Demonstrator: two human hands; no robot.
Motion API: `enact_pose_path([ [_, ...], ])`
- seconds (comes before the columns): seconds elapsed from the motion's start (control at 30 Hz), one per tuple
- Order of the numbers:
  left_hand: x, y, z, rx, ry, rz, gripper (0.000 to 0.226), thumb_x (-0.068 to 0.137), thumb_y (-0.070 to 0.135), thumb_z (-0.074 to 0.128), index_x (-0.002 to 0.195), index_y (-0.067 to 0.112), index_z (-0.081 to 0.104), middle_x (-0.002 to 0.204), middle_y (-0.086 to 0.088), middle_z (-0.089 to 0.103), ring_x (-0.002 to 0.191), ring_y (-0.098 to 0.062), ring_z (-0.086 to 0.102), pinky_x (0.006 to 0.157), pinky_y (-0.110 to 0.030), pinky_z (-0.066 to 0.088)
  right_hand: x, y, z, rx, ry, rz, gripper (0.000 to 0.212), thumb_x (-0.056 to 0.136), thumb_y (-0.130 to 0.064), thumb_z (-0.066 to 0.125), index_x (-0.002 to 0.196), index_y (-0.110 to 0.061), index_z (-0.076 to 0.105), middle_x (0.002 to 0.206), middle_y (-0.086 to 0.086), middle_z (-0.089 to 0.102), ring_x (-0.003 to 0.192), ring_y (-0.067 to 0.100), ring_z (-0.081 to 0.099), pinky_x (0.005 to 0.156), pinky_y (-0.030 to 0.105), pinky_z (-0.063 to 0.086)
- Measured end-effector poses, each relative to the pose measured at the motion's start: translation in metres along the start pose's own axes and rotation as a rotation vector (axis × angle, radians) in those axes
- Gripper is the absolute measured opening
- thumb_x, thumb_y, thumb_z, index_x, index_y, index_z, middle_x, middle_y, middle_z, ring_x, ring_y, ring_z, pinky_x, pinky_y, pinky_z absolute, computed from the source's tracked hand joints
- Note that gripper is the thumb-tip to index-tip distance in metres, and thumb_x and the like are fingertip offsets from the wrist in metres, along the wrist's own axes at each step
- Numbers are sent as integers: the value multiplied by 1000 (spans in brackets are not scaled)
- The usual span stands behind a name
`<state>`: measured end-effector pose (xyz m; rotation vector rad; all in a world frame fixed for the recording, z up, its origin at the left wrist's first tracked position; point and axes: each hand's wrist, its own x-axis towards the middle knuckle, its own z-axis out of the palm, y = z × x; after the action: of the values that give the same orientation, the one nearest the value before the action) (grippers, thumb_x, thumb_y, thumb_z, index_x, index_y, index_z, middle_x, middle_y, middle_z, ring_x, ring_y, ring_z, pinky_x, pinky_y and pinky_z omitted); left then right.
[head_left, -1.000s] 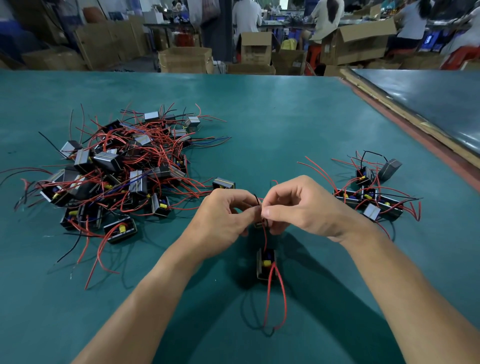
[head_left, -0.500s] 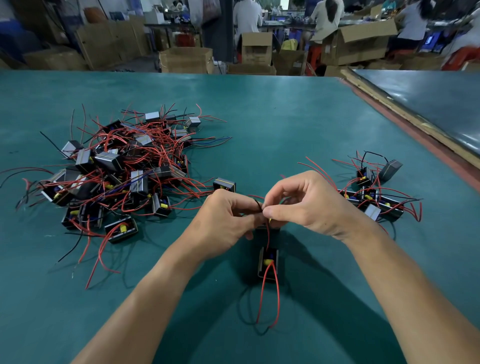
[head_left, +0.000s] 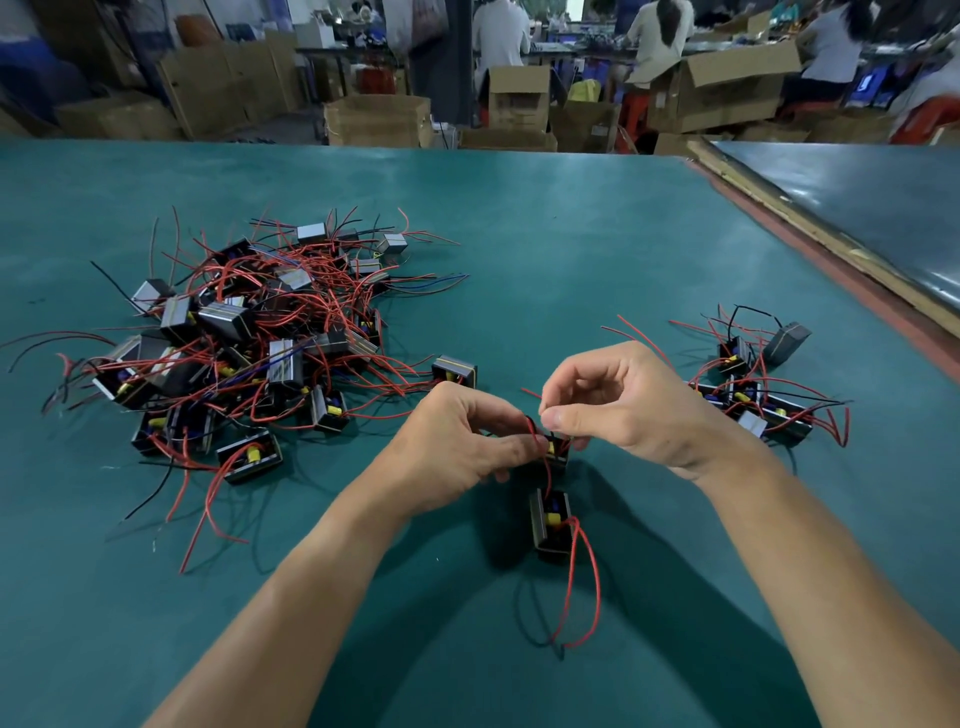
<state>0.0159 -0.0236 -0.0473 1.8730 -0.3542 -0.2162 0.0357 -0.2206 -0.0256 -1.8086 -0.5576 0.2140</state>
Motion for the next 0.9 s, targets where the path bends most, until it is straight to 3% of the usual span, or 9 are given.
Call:
enact_pose_path([
  [0.17, 0, 1, 1, -46, -20, -13, 5, 84, 19, 75, 82, 22, 78, 62, 6, 66, 55, -12, 55, 53, -21, 45, 1, 2, 1, -6, 3, 18, 5, 75, -12, 72, 74, -8, 70, 63, 4, 69, 55, 15, 61, 58, 25, 53],
  [0.33, 0, 1, 3, -14, -11, -2, 21, 89, 22, 69, 77, 6, 75, 64, -8, 64, 56, -15, 55, 57, -30, 43, 0, 2, -1, -1, -1, 18, 3, 76, -12, 74, 74, -11, 73, 72, 13, 74, 60, 19, 66, 61, 31, 58],
  [0.47, 1, 1, 4, -4, 0, 16, 32, 79, 41, 68, 74, 9, 73, 63, -20, 61, 57, -20, 53, 58, -35, 40, 0, 2, -2, 5, 7, 21, 3, 74, -14, 75, 73, -13, 74, 69, 15, 72, 57, 18, 65, 59, 31, 58],
  [0.53, 1, -1, 4, 66, 1, 39, 23, 87, 33, 69, 77, 12, 74, 67, -24, 63, 57, -21, 53, 56, -37, 42, 0, 3, -2, -4, 12, 23, 4, 73, -15, 75, 73, -12, 74, 68, 15, 71, 58, 18, 64, 59, 31, 58],
  [0.63, 1, -4, 3, 172, 17, 112, 17, 92, 25, 66, 79, 16, 73, 61, -13, 63, 51, -16, 53, 52, -33, 43, 2, 3, 0, -19, 25, 23, 4, 73, -15, 74, 72, -11, 73, 65, 10, 70, 58, 16, 63, 59, 29, 56],
  [0.73, 1, -3, 5, 213, 14, 154, 12, 86, 27, 69, 78, 20, 73, 63, -6, 64, 53, -30, 53, 52, -35, 44, 2, 3, 0, -56, 44, 15, 4, 72, -16, 74, 72, -13, 72, 62, 1, 69, 55, 13, 62, 58, 27, 53],
  [0.83, -1, -4, 4, 273, -9, 170, 11, 83, 20, 75, 74, 25, 73, 58, 13, 63, 47, -8, 46, 48, -20, 37, 1, 3, 0, -58, 34, 34, 6, 72, -17, 74, 75, -12, 71, 61, -5, 69, 52, 11, 62, 56, 25, 55],
  [0.9, -1, -4, 4, 342, -15, 171, 5, 80, 20, 77, 77, 23, 75, 60, 11, 64, 48, -8, 47, 50, -20, 39, 1, 3, 0, -66, 32, 31, 8, 72, -17, 75, 77, -11, 72, 65, -1, 71, 55, 14, 62, 59, 30, 55],
])
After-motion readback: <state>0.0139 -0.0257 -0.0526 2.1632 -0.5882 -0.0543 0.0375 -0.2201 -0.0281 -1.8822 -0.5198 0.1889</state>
